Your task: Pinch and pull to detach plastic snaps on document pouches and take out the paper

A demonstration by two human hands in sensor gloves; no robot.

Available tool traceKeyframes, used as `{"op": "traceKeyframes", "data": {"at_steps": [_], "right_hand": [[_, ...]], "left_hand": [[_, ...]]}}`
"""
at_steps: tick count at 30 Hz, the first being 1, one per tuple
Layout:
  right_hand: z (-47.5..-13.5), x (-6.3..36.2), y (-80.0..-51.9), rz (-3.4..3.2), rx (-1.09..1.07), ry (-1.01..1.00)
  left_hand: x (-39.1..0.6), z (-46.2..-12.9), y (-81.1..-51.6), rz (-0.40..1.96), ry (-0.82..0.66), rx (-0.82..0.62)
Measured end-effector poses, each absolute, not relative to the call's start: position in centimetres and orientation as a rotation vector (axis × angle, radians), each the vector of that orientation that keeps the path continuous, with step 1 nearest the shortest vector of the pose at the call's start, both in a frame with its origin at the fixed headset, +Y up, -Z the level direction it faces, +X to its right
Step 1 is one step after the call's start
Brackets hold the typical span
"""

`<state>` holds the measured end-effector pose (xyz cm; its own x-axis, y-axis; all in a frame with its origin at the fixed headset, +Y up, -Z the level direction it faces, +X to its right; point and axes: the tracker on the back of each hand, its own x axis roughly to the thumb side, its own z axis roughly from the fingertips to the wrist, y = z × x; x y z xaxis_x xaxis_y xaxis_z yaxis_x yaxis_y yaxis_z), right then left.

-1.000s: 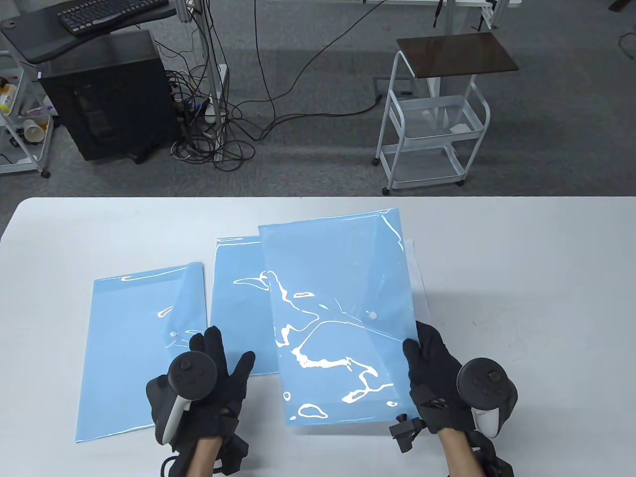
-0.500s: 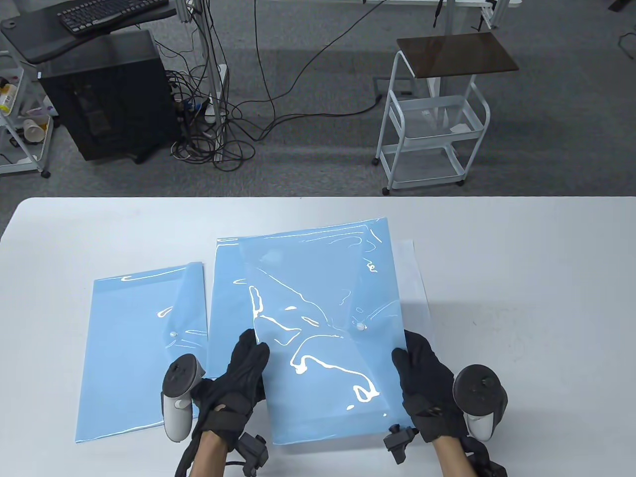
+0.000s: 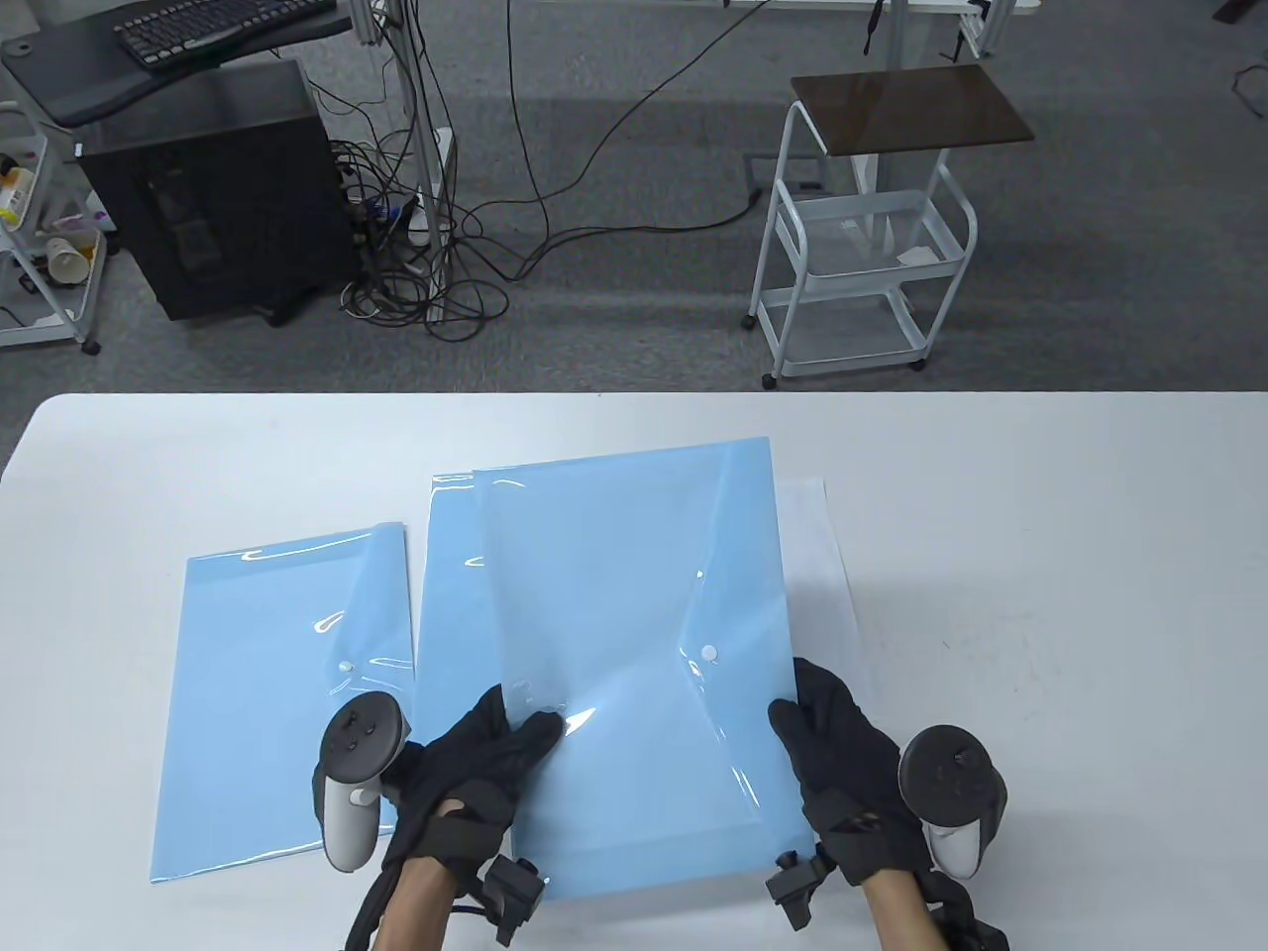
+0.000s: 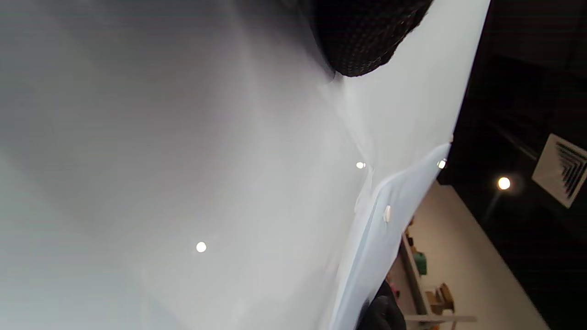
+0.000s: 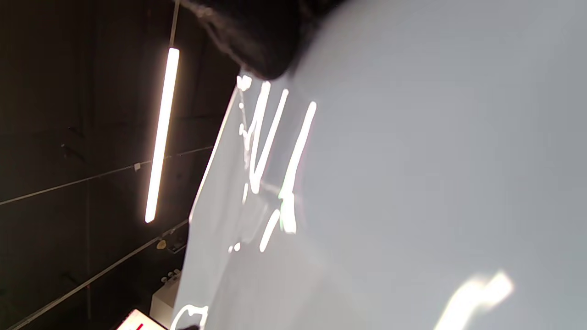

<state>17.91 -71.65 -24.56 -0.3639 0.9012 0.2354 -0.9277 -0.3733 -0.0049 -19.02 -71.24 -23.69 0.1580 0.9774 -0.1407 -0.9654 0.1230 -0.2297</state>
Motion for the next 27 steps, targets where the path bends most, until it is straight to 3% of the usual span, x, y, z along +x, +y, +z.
{"op": "traceKeyframes", "data": {"at_steps": [6,13,27], "right_hand": [[-24.7,18.8,-71.5,2.057,0.200,-0.217],[-24.2,18.7,-71.4,2.161,0.245,-0.234],[-23.7,17.3,-71.7,2.289,0.301,-0.207]], "left_hand": [[-20.4,-22.9,-71.1,1.319,0.042,-0.332],[-21.7,-22.9,-72.9,1.263,0.181,-0.409],[-21.7,-22.8,-76.5,1.204,0.247,-0.561]]}}
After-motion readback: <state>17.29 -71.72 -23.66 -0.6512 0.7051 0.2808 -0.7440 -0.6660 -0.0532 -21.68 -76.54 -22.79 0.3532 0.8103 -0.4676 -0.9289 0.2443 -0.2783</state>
